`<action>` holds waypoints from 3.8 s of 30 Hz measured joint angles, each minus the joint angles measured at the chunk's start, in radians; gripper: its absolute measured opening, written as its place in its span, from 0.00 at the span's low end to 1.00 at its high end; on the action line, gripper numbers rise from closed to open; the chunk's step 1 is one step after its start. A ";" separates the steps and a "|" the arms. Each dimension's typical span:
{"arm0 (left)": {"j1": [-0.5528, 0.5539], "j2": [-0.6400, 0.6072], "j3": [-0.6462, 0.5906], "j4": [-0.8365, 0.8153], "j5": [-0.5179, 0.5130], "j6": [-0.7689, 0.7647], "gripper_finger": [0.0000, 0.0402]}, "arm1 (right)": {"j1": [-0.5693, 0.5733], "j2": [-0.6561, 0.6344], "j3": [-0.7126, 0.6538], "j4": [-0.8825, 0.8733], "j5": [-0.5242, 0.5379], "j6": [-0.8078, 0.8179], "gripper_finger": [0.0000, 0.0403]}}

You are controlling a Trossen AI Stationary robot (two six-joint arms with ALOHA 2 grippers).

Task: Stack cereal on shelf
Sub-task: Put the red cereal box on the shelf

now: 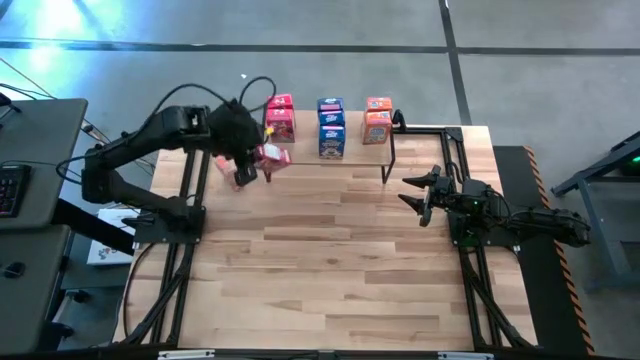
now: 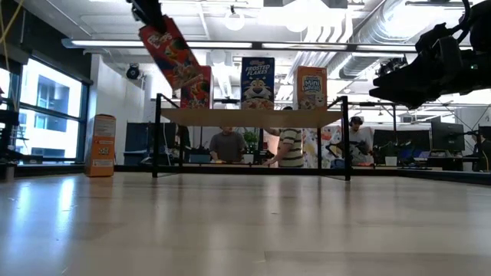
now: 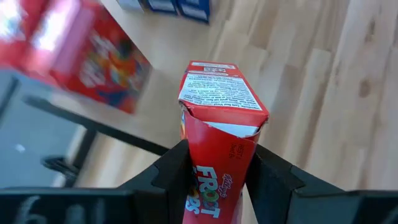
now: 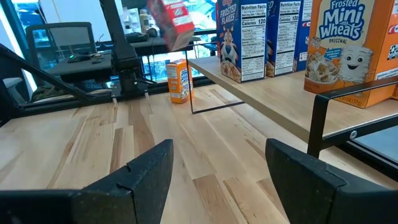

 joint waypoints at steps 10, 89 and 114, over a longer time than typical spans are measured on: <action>0.074 0.081 0.146 -0.009 0.001 0.239 0.32 | 0.000 0.000 0.000 0.000 0.000 0.000 0.62; 0.187 0.471 0.448 -0.268 0.040 0.372 0.32 | 0.000 0.000 0.000 0.000 0.000 0.000 0.62; 0.187 0.473 0.446 -0.255 0.005 0.372 0.49 | 0.000 0.000 0.000 0.000 0.000 0.000 0.62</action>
